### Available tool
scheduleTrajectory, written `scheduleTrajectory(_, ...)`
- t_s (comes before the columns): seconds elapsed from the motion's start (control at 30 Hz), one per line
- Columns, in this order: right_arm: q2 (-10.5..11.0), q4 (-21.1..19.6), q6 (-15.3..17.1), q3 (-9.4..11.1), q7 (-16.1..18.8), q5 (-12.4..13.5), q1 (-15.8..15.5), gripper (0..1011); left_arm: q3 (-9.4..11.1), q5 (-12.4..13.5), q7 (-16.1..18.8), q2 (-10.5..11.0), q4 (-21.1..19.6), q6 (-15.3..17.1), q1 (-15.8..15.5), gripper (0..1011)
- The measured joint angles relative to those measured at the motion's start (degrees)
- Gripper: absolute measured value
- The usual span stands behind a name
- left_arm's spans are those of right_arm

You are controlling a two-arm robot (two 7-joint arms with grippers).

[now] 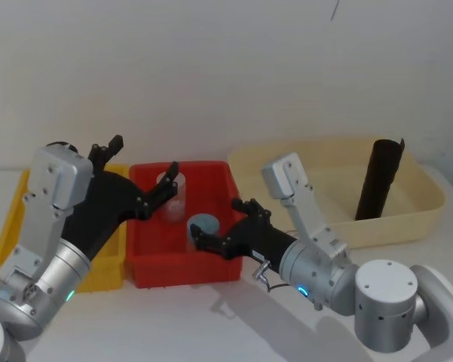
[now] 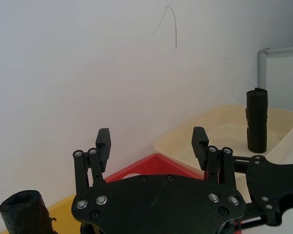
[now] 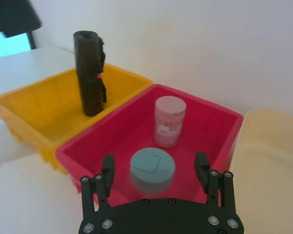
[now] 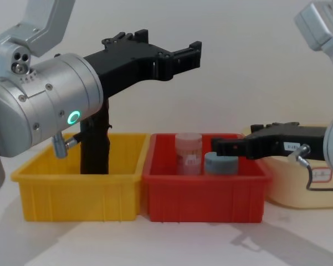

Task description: Pick up the garbage bag with the one hand and transfer it to the other hand.

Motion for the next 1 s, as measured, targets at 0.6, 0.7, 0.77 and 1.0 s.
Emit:
scheduleTrajectory(0.6, 0.15, -0.56, 0.22, -2.23, 0.13, 0.27, -0.53, 1001, -0.05, -0.01, 0.07, 0.06, -0.09, 0.00, 0.10, 1001)
scheduleTrajectory(0.7, 0.04, -0.20, 0.13, -2.52, -0.13, 0.23, -0.40, 1001, -0.05, -0.01, 0.07, 0.06, -0.09, 0.00, 0.12, 1001)
scheduleTrajectory(0.77, -0.07, 0.16, -0.01, -2.73, -0.29, 0.21, -0.23, 1001, -0.05, -0.01, 0.07, 0.06, -0.10, 0.00, 0.12, 1001)
scheduleTrajectory(1.0, -0.50, 1.55, -0.43, -3.19, -0.95, 0.19, 0.34, 1001, -0.05, -0.01, 0.07, 0.06, -0.10, 0.01, 0.13, 1001)
